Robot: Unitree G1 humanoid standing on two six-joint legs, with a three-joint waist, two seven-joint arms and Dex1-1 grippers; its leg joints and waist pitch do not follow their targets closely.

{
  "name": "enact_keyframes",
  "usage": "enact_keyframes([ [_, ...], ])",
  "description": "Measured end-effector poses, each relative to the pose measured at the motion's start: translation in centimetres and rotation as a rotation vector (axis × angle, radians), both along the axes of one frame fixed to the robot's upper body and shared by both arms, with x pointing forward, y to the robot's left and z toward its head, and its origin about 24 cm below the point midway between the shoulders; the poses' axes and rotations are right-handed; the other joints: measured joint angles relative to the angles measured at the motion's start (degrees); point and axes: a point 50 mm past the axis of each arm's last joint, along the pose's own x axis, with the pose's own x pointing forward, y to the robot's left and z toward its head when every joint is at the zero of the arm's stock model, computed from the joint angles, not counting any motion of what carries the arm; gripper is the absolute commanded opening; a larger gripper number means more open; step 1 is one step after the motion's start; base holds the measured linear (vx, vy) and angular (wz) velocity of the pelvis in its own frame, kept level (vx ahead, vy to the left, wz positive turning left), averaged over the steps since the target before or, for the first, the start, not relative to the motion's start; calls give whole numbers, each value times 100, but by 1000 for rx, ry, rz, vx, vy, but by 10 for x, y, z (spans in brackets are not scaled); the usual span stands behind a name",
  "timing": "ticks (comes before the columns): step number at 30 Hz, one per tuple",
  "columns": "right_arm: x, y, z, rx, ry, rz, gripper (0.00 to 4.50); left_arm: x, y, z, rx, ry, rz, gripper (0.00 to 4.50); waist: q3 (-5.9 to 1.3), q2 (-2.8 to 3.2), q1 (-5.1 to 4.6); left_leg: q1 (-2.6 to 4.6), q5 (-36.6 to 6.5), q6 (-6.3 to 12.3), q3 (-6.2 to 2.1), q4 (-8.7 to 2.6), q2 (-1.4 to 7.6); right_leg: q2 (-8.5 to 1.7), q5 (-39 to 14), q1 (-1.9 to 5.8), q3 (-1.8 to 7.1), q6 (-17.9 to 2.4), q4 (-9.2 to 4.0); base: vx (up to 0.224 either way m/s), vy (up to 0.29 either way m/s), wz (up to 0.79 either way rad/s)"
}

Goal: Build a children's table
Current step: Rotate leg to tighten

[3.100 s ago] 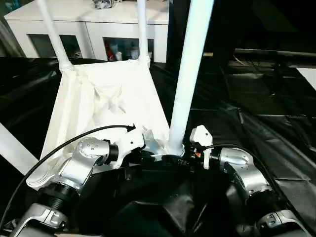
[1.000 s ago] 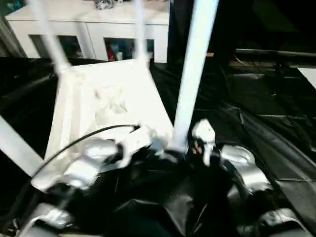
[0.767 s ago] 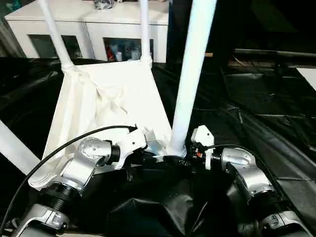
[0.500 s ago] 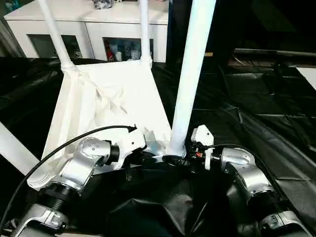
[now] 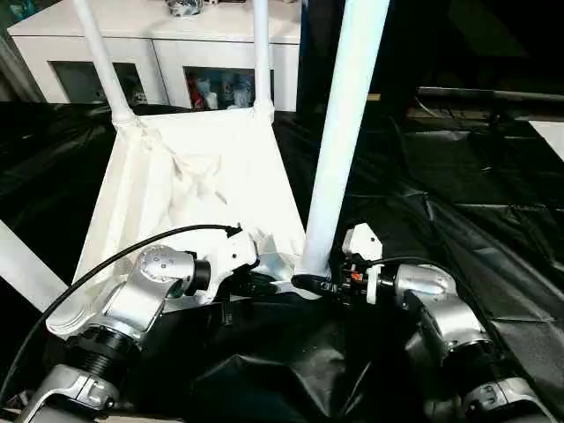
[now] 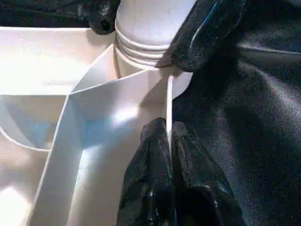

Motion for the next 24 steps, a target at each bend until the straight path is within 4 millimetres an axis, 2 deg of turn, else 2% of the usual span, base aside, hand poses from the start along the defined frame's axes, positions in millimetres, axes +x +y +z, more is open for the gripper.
enact_keyframes([
  [5, 9, 10, -6, -8, -21, -190, 264, 10, -12, -5, 6, -44, 99, 0, -1, 0, -64, 52, 4, -9, 0, -1, -2, 0, 7, 32, 7, -8, 5, 0, 0, 0],
  [9, 20, 18, -9, 2, -21, -424, 263, 21, -26, -6, 19, -88, 193, 0, -3, 4, -148, 55, 7, -15, -1, -5, -4, -1, -7, 29, 9, 19, 2, 0, 0, 0],
  [11, 24, 24, -9, 10, -11, -505, 263, 24, -32, -7, 21, -97, 228, 0, -6, 9, -161, 55, 7, -15, -1, -5, -7, -2, -6, 30, 12, 19, 1, 0, 0, 0],
  [15, 37, 33, -8, -3, 0, -750, 263, 35, -57, -8, 29, -122, 325, 0, -16, 26, -165, 51, 7, -14, 1, -3, -18, -11, -2, 30, 16, 13, -8, 0, 0, 0],
  [19, 40, 36, -7, -11, -13, -827, 263, 38, -65, -8, 37, -139, 343, 0, -24, 35, -142, 48, 7, -14, 0, -7, -20, -14, 11, 33, 15, -4, -8, 0, 0, 0],
  [22, 40, 34, -7, -1, -21, -803, 263, 37, -65, -7, 35, -137, 339, 0, -26, 40, -140, 46, 7, -13, 0, -12, -20, -13, 14, 34, 14, -6, -7, 0, 0, 0],
  [24, 37, 30, -8, 27, -20, -759, 333, 35, -64, -7, 34, -130, 326, 0, -23, 35, -135, 41, 7, -13, 0, -15, -18, -13, 14, 33, 12, -4, -7, 0, 0, 0],
])
